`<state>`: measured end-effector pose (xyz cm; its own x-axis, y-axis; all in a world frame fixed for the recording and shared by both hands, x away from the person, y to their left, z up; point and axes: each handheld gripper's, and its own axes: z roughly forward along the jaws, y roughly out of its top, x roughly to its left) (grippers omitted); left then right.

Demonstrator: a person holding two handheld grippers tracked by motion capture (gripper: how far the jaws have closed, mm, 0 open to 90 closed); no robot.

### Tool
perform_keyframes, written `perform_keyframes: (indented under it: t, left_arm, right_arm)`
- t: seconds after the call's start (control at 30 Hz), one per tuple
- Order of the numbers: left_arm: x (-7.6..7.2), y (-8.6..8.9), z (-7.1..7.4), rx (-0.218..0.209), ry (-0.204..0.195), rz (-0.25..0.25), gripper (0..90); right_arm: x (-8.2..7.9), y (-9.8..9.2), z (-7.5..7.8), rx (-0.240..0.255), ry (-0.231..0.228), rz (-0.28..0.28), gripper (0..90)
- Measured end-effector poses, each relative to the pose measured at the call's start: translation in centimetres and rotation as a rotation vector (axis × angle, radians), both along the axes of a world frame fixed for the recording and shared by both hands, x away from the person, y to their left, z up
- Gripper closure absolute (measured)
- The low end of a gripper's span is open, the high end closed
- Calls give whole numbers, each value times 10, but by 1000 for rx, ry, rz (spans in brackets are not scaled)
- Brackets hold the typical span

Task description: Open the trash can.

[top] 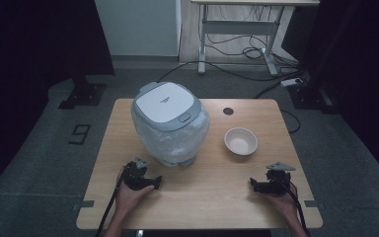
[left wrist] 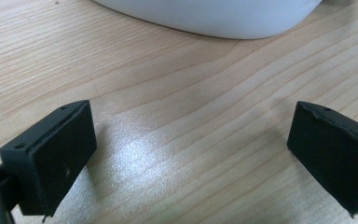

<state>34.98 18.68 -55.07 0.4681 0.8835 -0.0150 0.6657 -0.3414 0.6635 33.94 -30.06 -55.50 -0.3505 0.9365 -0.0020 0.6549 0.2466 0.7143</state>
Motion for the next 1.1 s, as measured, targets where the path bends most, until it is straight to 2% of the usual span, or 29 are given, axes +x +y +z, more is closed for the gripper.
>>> perform_keyframes:
  t: [0.2, 0.27, 0.33, 0.37, 0.4, 0.43, 0.47, 0.53, 0.63, 0.67, 0.7, 0.83, 0.87, 1.0, 1.03, 1.1]
  left_arm:
    - [-3, 4, 1, -5, -16, 25, 79]
    - [-5, 7, 3, -10, -24, 49, 179]
    - [-6, 9, 5, -11, -27, 62, 332]
    - [-8, 11, 6, -8, -36, 78, 332]
    - [-11, 15, 11, -27, -60, 78, 470]
    - [-11, 15, 11, -27, -60, 78, 526]
    - [-14, 20, 17, -61, -83, 73, 578]
    - [-17, 23, 24, -66, -100, 75, 649]
    - [-20, 26, 36, -103, -135, 69, 760]
    - [-20, 26, 36, -103, -135, 69, 789]
    - [-23, 29, 44, -133, -153, 63, 817]
    - [-27, 32, 58, -183, -179, 35, 892]
    - [-27, 32, 58, -183, -179, 35, 897]
    - [-32, 35, 77, -232, -210, 8, 900]
    - [-32, 35, 77, -232, -210, 8, 900]
    - [-34, 35, 89, -273, -227, -4, 900]
  right_arm:
    - [0, 0, 0, 0, 0, -4, 6]
    - [0, 0, 0, 0, 0, -4, 6]
    - [1, 0, 0, 0, 0, -4, 6]
    - [1, 0, 0, 0, 0, -4, 6]
    - [1, 0, 0, 1, 0, -5, 6]
    - [1, 0, 0, 0, 0, -5, 6]
    - [1, 0, 0, 1, 0, -5, 6]
    - [1, 0, 0, 0, 0, -5, 6]
    - [1, 0, 0, 1, 0, -6, 6]
    - [1, 0, 0, 1, 0, -6, 6]
    - [1, 0, 0, 1, 0, -6, 6]
    - [1, 0, 0, 1, 0, -6, 6]
    - [1, 0, 0, 1, 0, -6, 6]
    - [1, 0, 0, 0, 0, -5, 6]
    - [1, 0, 0, 0, 0, -5, 6]
    - [1, 0, 0, 0, 0, -5, 6]
